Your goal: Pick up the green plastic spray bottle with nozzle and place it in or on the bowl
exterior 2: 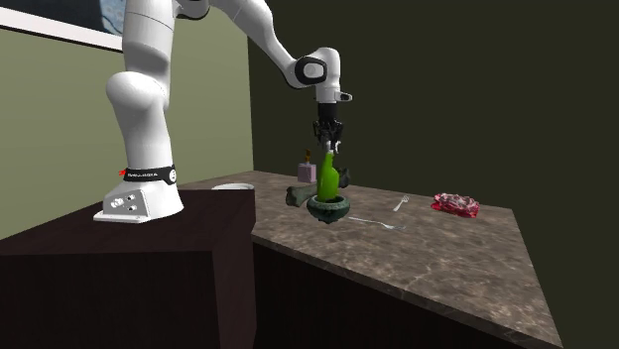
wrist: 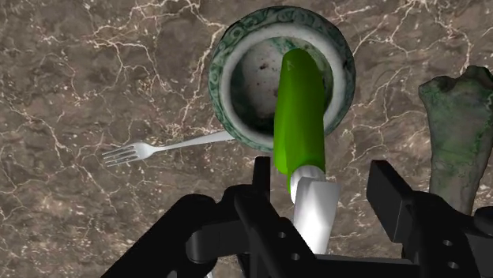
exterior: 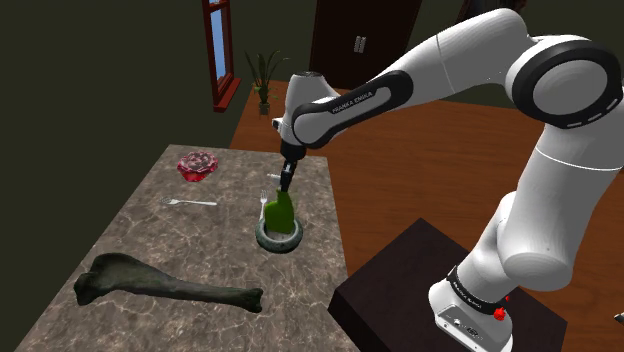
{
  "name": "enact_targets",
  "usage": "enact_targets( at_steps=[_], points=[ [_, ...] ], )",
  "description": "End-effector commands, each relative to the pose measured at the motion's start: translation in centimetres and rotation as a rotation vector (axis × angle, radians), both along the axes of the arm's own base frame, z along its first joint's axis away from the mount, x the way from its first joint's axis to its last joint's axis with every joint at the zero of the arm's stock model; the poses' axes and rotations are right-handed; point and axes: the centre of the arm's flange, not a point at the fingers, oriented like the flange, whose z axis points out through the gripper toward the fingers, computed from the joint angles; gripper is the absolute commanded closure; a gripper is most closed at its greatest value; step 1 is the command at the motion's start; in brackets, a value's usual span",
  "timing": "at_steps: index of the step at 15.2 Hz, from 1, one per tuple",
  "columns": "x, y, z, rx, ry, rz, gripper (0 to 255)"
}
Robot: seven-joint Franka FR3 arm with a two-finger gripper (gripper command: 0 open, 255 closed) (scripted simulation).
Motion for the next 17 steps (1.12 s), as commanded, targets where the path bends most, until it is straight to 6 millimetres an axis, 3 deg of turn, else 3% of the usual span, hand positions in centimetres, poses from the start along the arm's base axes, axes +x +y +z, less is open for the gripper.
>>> enact_targets(
  at_steps=[1,5,9,17],
  points=[
    [0.0,0.0,0.0,0.000,0.000,0.000,0],
    [0.0,0.0,0.0,0.000,0.000,0.000,0],
    [-0.1,-0.4,5.0,0.000,0.000,0.000,0],
    [-0.1,-0.4,5.0,0.000,0.000,0.000,0]
  ],
)
